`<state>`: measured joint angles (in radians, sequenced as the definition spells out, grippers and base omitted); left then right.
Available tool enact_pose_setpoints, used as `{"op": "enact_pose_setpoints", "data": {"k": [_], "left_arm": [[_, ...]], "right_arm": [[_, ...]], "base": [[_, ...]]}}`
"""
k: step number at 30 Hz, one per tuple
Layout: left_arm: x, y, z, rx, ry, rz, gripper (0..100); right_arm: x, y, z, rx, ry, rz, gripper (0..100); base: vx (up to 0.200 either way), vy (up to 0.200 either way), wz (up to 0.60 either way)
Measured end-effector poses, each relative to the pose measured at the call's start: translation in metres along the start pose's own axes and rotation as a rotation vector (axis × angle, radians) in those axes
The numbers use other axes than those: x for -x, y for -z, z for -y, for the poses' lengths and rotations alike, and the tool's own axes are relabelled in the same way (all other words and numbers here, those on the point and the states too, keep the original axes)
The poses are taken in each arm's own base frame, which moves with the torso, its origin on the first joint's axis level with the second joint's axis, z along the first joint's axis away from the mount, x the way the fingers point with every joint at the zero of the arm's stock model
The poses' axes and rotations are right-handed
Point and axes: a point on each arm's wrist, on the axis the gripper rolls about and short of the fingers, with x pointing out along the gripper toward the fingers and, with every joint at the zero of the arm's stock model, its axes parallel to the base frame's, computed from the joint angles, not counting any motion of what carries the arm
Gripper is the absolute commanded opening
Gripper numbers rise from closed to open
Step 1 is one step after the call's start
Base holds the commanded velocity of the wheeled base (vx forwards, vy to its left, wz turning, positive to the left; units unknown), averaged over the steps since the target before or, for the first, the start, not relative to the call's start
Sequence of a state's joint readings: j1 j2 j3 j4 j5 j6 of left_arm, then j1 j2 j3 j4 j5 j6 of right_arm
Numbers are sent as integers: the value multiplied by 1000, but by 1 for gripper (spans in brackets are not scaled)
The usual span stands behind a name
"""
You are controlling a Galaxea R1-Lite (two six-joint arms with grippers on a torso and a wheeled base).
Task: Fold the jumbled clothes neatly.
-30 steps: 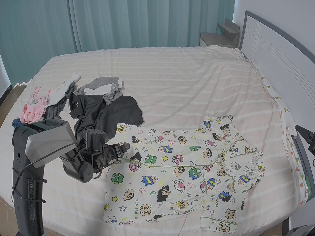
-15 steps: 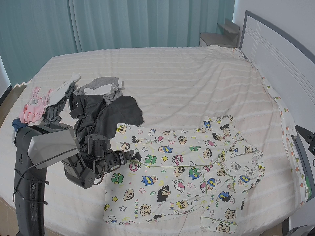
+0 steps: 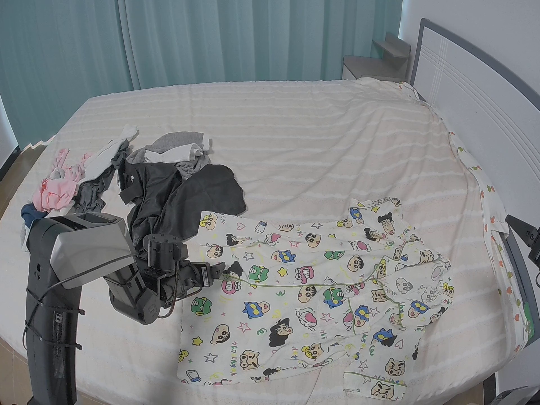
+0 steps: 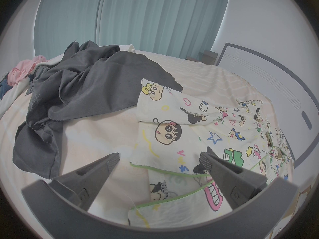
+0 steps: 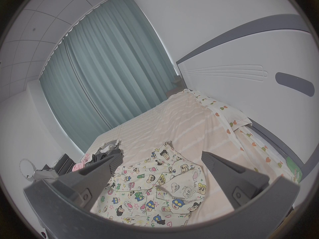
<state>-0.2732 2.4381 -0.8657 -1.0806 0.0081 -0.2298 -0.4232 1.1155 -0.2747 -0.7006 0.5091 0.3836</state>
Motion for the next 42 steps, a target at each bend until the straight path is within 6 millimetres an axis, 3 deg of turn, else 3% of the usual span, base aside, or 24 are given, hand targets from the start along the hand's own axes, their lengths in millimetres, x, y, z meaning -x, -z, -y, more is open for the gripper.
{"op": "enact_pose_setpoints", "data": {"k": [8, 9, 29, 42], "left_arm": [[-3, 2, -1, 5, -1, -1, 100], [-4, 2, -1, 6, -1, -1, 0], [-4, 4, -2, 4, -17, -2, 0], [23, -2, 6, -7, -11, -11, 0]], "right_arm": [[0, 0, 0, 1, 1, 0, 100], [0, 0, 0, 1, 0, 0, 100], [0, 0, 0, 1, 0, 0, 100], [0, 0, 0, 1, 0, 0, 100]], "base": [[0, 0, 0], [0, 0, 0], [0, 0, 0], [0, 0, 0]]}}
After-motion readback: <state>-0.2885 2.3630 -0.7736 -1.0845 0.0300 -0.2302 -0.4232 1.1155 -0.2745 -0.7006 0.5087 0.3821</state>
